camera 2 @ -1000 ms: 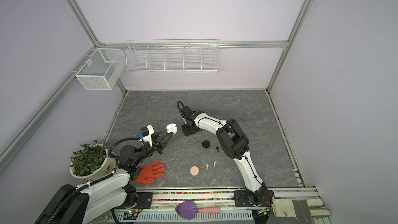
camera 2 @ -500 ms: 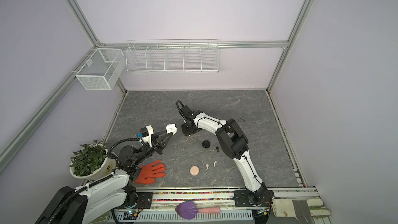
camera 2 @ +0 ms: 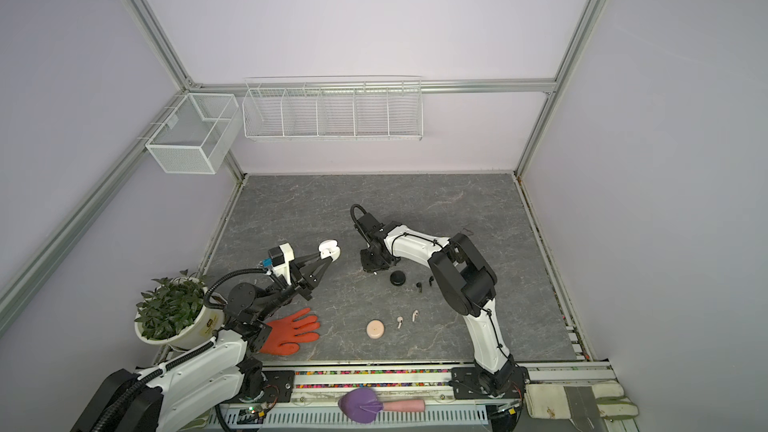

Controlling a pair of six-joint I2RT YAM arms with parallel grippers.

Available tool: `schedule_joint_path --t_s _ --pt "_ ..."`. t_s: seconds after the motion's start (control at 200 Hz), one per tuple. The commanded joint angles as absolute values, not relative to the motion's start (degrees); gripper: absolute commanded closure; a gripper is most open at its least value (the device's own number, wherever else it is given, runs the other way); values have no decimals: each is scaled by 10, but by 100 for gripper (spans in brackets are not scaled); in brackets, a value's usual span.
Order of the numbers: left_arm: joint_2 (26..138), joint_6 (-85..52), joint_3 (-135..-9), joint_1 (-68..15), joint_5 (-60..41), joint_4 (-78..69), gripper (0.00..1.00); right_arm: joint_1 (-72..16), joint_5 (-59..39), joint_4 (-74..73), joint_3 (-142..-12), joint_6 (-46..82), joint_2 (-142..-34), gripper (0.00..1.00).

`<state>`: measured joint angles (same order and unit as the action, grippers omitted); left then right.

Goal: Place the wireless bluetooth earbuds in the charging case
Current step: 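Lower the right gripper and close it on the second white earbud, then lift the second earbud with the right gripper toward the open case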

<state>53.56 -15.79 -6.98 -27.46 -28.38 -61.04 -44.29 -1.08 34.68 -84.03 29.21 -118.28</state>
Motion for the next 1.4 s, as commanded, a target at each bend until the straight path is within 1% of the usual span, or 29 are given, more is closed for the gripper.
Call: schedule_joint_path --t_s 0.0,0.335,0.61,0.895,1.209,1.399 --pt "529 -157 -70 -272 -289 -605 100 -453 -29 338 -819 343 -1156 79" --pt "524 -154 -63 -272 -286 -613 100 -468 -25 368 -814 358 -1163 73" --pt "511 -149 -62 -272 -283 -599 100 -478 3 414 -854 333 -1183 66" --pt "511 -147 -59 -272 -280 -601 100 -488 37 449 -886 315 -1216 66" --pt "516 -148 -59 -272 -282 -605 100 -494 70 472 -911 305 -1243 68" --pt "520 -147 -60 -272 -279 -606 100 -494 68 474 -926 301 -1255 72"
